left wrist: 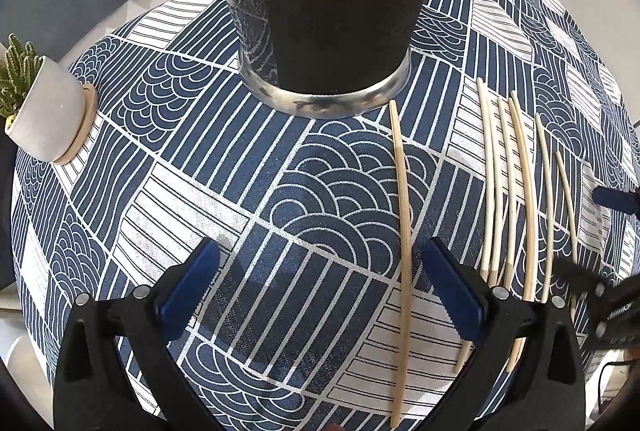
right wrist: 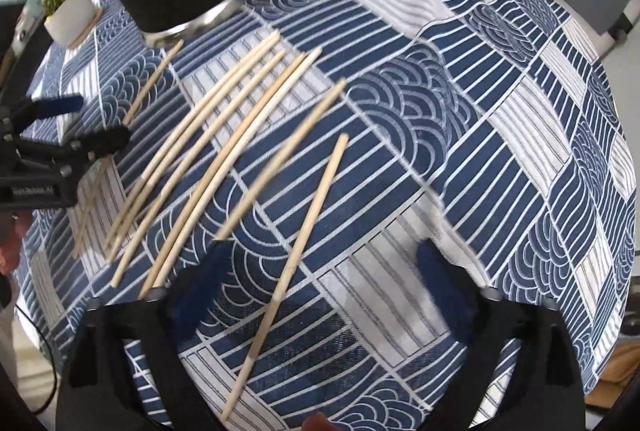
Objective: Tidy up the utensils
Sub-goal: 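Close the right gripper on another wooden stick, then lift the stick upright with the right gripper over the black cup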
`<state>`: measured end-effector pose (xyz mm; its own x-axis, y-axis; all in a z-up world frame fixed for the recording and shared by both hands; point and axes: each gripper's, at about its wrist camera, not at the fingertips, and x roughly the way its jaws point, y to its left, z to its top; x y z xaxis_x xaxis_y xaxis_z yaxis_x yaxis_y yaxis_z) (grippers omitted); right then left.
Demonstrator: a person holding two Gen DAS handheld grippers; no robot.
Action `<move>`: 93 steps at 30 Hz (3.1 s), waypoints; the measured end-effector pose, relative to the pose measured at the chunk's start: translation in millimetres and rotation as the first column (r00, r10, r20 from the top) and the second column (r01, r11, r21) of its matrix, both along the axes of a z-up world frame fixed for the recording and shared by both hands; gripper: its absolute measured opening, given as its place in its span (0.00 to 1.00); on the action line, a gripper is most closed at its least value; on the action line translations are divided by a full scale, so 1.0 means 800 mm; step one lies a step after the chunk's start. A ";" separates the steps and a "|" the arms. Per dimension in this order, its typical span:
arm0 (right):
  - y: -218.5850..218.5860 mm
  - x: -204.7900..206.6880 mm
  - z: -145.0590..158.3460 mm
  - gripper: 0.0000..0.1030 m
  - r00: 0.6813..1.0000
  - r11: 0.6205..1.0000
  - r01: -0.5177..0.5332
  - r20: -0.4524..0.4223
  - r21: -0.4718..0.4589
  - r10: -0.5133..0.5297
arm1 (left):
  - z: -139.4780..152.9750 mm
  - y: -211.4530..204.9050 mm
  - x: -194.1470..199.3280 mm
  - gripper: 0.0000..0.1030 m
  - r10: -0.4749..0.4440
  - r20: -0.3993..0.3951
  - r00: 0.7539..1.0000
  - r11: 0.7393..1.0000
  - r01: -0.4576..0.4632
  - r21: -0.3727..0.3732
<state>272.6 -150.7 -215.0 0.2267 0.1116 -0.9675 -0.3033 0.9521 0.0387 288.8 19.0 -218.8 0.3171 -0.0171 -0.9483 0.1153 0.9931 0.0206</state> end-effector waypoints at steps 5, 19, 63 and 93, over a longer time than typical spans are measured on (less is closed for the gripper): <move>0.003 0.000 0.000 0.91 1.000 1.000 0.012 -0.002 -0.006 -0.012 | 0.000 0.000 0.003 0.96 0.019 0.009 1.000 1.000 -0.019 -0.003; -0.054 -0.010 0.019 0.06 0.999 0.999 0.034 0.009 -0.009 -0.034 | 0.022 0.011 -0.034 0.10 0.074 0.002 0.997 0.997 -0.074 -0.018; -0.014 0.077 0.364 0.05 0.728 0.885 -0.408 0.665 0.224 0.167 | 0.347 0.050 -0.060 0.05 0.298 0.499 0.813 0.952 -0.290 -0.097; 0.081 0.177 0.342 0.05 0.735 0.728 -0.509 0.672 0.459 0.091 | 0.309 0.095 0.048 0.05 0.341 0.666 0.664 0.904 -0.036 -0.426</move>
<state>414.1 -86.0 59.0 0.5426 0.7593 -0.3593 -0.7252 0.6393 0.2556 326.9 95.3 28.2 0.9193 -0.1529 -0.3626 0.0249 0.9422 -0.3341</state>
